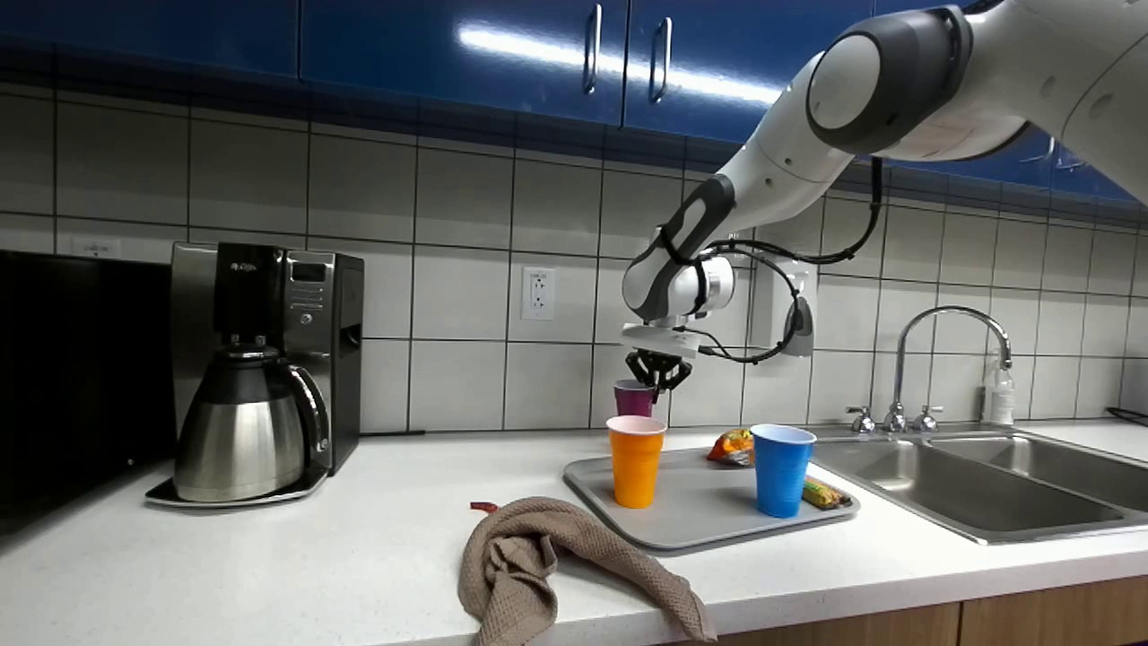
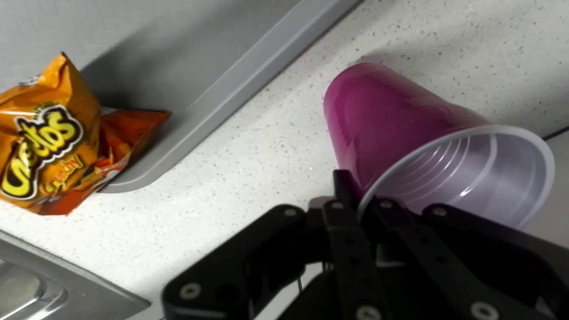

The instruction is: Move the cups onto the tray

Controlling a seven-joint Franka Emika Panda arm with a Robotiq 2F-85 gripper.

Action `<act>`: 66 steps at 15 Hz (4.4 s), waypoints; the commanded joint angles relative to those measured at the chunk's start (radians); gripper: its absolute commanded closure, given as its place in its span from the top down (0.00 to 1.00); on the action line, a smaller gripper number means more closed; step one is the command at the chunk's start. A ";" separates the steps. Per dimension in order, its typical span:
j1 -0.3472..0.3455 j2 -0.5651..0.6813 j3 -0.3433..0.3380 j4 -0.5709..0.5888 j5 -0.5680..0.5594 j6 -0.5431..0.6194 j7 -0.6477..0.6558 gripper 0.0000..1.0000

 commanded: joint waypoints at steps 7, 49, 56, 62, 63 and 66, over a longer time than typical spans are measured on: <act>0.000 -0.191 0.007 -0.228 -0.012 0.045 -0.068 0.01; -0.038 -0.580 0.029 -0.655 -0.181 -0.056 -0.148 1.00; -0.047 -0.692 0.088 -0.770 -0.213 -0.054 -0.173 1.00; -0.078 -0.798 0.126 -0.835 -0.190 -0.161 -0.274 1.00; -0.085 -0.814 0.130 -0.843 -0.194 -0.178 -0.279 1.00; -0.107 -0.858 0.139 -0.863 -0.188 -0.249 -0.309 1.00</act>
